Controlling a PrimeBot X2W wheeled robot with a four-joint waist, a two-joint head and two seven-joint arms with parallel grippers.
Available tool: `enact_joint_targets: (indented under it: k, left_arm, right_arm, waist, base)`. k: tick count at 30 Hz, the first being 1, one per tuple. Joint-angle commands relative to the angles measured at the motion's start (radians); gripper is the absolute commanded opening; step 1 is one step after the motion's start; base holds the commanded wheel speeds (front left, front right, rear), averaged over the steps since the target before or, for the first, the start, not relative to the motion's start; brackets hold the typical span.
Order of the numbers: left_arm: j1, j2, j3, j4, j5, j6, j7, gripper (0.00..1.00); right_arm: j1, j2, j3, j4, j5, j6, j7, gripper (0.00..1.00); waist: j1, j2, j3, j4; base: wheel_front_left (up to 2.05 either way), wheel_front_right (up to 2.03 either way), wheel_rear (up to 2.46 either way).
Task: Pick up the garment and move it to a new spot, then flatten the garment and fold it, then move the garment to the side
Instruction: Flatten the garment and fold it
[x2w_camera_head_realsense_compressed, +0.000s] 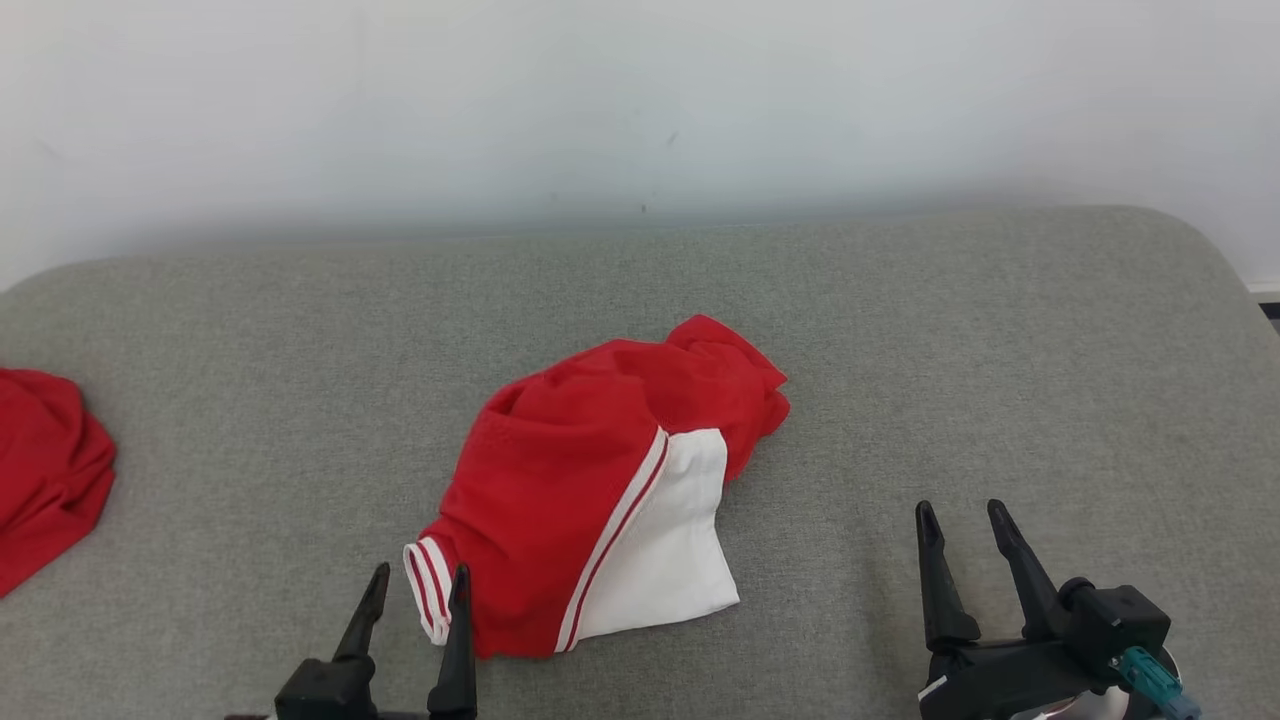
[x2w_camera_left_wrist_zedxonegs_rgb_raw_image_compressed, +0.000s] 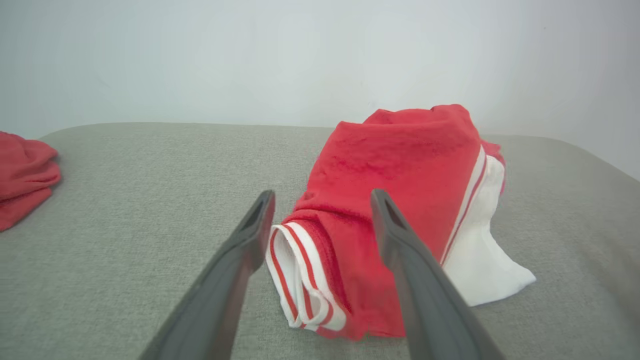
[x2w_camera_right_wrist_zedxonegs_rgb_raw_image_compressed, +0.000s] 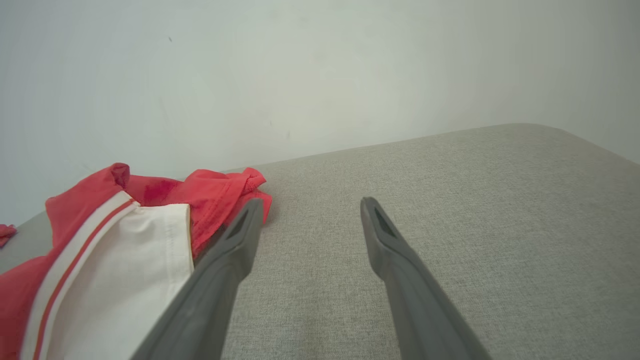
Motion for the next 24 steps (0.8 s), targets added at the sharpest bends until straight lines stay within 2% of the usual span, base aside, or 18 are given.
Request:
enact_joint_targets:
  k: [1, 9, 14, 23, 24]
  left_arm:
    - [0.005, 0.006, 0.005, -0.027, 0.017, 0.011, -0.009, 1.00]
    - [0.008, -0.003, -0.066, -0.030, 0.043, -0.016, 0.024, 1.00]
    - [-0.042, -0.023, -0.114, 0.093, 0.070, -0.040, 0.034, 1.00]
    - [-0.139, -0.076, -0.102, 0.359, 0.053, -0.076, -0.012, 1.00]
    - [-0.147, -0.082, -0.100, 0.382, 0.052, -0.079, -0.014, 0.91]
  right_arm:
    - [0.005, -0.001, 0.004, 0.003, 0.005, -0.002, -0.002, 1.00]
    - [-0.012, -0.002, 0.018, 0.007, 0.015, -0.002, -0.002, 1.00]
    - [-0.027, -0.001, 0.021, 0.012, 0.011, -0.002, -0.002, 1.00]
    - [-0.050, -0.001, 0.011, 0.016, 0.007, -0.002, -0.002, 1.00]
    - [-0.050, -0.001, 0.010, 0.015, 0.008, -0.002, -0.002, 1.00]
  waist:
    - [0.0001, 0.0000, 0.000, 0.003]
    - [0.0001, 0.0000, 0.015, -0.010]
    - [0.0001, 0.0000, 0.037, -0.053]
    - [0.0001, 0.0000, 0.068, -0.132]
    - [0.0001, 0.0000, 0.069, -0.135]
  base:
    - [0.00, 0.00, 0.00]
    - [0.00, 0.00, 0.00]
    - [0.00, 0.00, 0.00]
    - [0.00, 0.00, 0.00]
    - [0.00, 0.00, 0.00]
